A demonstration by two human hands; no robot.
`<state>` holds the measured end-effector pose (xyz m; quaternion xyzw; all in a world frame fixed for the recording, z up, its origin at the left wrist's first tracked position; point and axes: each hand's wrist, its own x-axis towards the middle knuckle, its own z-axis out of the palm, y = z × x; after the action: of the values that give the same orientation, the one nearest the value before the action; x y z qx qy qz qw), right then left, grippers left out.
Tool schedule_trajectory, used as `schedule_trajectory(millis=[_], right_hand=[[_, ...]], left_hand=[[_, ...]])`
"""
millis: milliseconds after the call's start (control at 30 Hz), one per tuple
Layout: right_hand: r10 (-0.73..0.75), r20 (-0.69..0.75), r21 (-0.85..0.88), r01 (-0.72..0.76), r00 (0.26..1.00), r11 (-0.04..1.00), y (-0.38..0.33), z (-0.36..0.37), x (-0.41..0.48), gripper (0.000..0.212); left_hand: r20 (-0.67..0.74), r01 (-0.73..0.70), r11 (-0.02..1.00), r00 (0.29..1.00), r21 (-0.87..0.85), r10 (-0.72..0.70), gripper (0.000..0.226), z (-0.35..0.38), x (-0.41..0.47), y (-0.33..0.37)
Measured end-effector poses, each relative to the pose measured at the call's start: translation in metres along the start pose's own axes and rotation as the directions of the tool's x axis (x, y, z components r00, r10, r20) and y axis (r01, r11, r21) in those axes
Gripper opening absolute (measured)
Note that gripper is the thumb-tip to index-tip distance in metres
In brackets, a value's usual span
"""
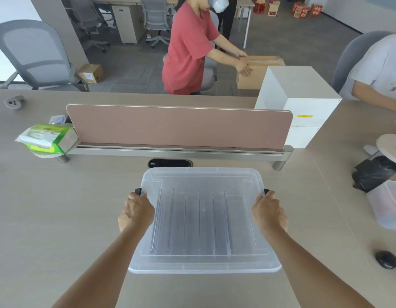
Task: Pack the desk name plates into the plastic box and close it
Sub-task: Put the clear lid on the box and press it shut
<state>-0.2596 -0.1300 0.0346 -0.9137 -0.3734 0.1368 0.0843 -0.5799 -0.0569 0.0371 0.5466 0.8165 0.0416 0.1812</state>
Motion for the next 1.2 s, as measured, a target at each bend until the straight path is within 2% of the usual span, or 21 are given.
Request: schedule_trajectory(millis=[133, 233, 400, 467, 567, 667, 834, 967, 1034, 1101, 1201], right_hand=[[0.000, -0.016, -0.016, 0.000, 1.000, 1.000, -0.002, 0.000, -0.001, 0.035], [0.020, -0.014, -0.013, -0.021, 1.000, 1.000, -0.004, 0.001, -0.003, 0.039], [0.016, -0.049, 0.051, -0.013, 0.999, 0.999, -0.005, 0.004, -0.012, 0.078], [-0.005, -0.067, 0.020, 0.006, 0.998, 1.000, -0.004, 0.003, -0.016, 0.084], [-0.047, -0.087, -0.063, 0.042, 0.995, 0.997, -0.006, 0.000, -0.021, 0.091], [-0.048, -0.067, -0.134, 0.039, 0.997, 0.990, -0.010, 0.000, -0.022, 0.103], [-0.044, -0.054, -0.231, 0.031, 0.998, 0.973, -0.017, 0.010, -0.024, 0.100], [-0.007, -0.011, -0.227, 0.005, 1.000, 0.974, -0.023, 0.009, -0.025, 0.095], [-0.056, 0.036, -0.220, 0.063, 0.998, 0.974, -0.032, 0.005, -0.020, 0.094], [-0.210, 0.106, -0.204, 0.228, 0.972, 0.952, -0.046, 0.002, -0.009, 0.092], [-0.403, 0.191, -0.210, 0.439, 0.895, 0.874, -0.065, 0.003, 0.011, 0.086]], left_hand=[[-0.018, 0.007, 1.000, 1.000, 0.000, -0.007, 0.045, 0.001, -0.002, 0.001], [-0.045, 0.003, 1.000, 0.999, 0.005, -0.002, 0.044, 0.002, -0.004, 0.002], [-0.061, 0.002, 1.000, 0.998, -0.005, -0.003, 0.037, 0.004, -0.008, 0.008], [-0.065, 0.000, 1.000, 0.998, -0.019, -0.001, 0.038, 0.004, -0.009, 0.009], [-0.058, -0.002, 0.999, 0.998, -0.034, 0.000, 0.046, 0.002, -0.013, 0.013], [-0.066, 0.054, 0.996, 0.996, -0.076, -0.059, 0.069, 0.001, -0.015, 0.018], [-0.102, 0.051, 0.998, 0.994, 0.032, -0.048, 0.075, 0.010, -0.017, 0.019], [-0.094, 0.068, 0.995, 0.994, 0.072, -0.061, 0.078, 0.012, -0.011, 0.021], [-0.125, -0.021, 0.992, 0.992, 0.122, 0.036, 0.077, 0.012, -0.005, 0.024], [-0.145, -0.197, 0.971, 0.965, 0.139, 0.217, 0.078, 0.010, 0.003, 0.033], [-0.061, -0.366, 0.920, 0.924, 0.139, 0.377, 0.082, 0.014, 0.016, 0.053]])
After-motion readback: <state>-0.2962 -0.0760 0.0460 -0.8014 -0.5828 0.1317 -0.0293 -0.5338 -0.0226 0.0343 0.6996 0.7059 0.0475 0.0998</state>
